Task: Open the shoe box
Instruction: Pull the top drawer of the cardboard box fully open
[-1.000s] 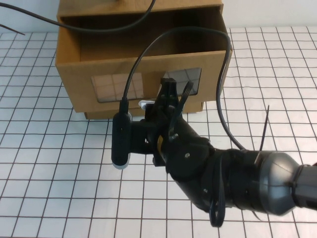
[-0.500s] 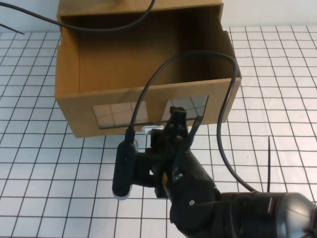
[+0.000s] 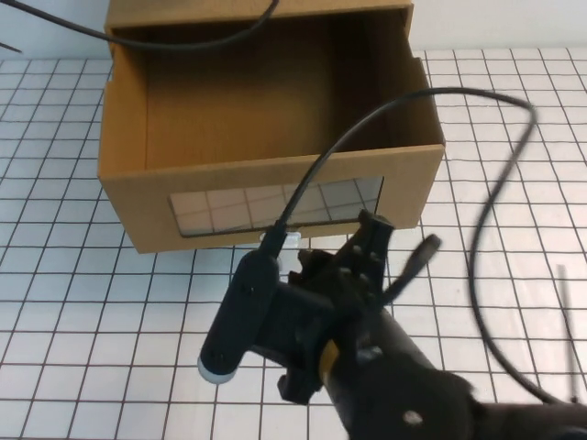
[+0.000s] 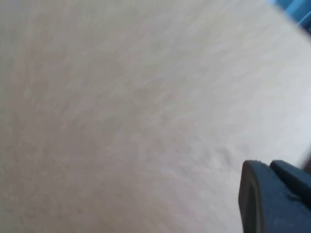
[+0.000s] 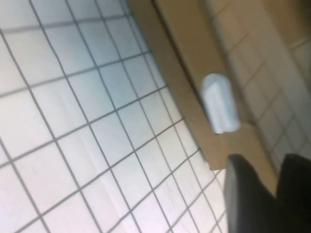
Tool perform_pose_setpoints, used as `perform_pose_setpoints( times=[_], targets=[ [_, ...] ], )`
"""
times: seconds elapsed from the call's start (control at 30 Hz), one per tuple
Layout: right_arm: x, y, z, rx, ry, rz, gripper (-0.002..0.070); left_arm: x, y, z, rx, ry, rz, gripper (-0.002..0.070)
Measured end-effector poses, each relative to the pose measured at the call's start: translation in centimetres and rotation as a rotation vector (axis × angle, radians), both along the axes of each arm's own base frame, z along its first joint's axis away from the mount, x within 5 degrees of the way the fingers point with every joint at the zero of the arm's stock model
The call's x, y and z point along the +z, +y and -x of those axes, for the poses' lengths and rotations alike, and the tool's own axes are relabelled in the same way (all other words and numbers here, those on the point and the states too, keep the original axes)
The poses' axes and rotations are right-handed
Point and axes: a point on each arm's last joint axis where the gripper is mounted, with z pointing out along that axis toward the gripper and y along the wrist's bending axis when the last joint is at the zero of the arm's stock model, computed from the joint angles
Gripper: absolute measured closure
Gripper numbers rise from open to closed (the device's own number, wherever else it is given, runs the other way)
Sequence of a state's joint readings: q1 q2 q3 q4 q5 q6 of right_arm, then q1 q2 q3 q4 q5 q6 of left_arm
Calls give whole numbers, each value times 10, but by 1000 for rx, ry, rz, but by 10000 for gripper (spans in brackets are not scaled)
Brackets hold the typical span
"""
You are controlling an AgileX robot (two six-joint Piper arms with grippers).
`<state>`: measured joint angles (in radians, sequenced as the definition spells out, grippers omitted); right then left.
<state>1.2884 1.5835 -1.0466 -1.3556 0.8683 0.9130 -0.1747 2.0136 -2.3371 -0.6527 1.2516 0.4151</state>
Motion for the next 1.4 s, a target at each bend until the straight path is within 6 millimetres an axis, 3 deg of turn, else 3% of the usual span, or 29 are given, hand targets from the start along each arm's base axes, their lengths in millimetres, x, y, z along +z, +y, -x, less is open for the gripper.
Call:
perform_pose_setpoints(
  times=[0.23,0.4,0.67,0.87,1.0,1.13,1.23,1.4],
  targets=[
    [47,-39,13,-130,37,-160,664,68,11,58,-22,-198,-11,677],
    [76,-77,-2,-318,108,-264,685,103,19,97,-17,-301,-18,677],
    [84,-153,-45,-571,328,-264,689,144,38,157,72,-429,-63,677],
    [95,-205,-47,-631,473,-408,689,163,50,202,116,-499,-71,677],
    [108,-228,-38,-606,485,-551,689,152,57,227,134,-467,-97,677],
    [109,-241,-19,-585,453,-640,689,131,65,251,196,-497,-93,677],
    [95,-246,1,-557,444,-685,689,101,72,270,251,-537,-70,677],
    [73,-254,42,-468,361,-822,689,44,87,320,360,-681,-1,677]
  ],
)
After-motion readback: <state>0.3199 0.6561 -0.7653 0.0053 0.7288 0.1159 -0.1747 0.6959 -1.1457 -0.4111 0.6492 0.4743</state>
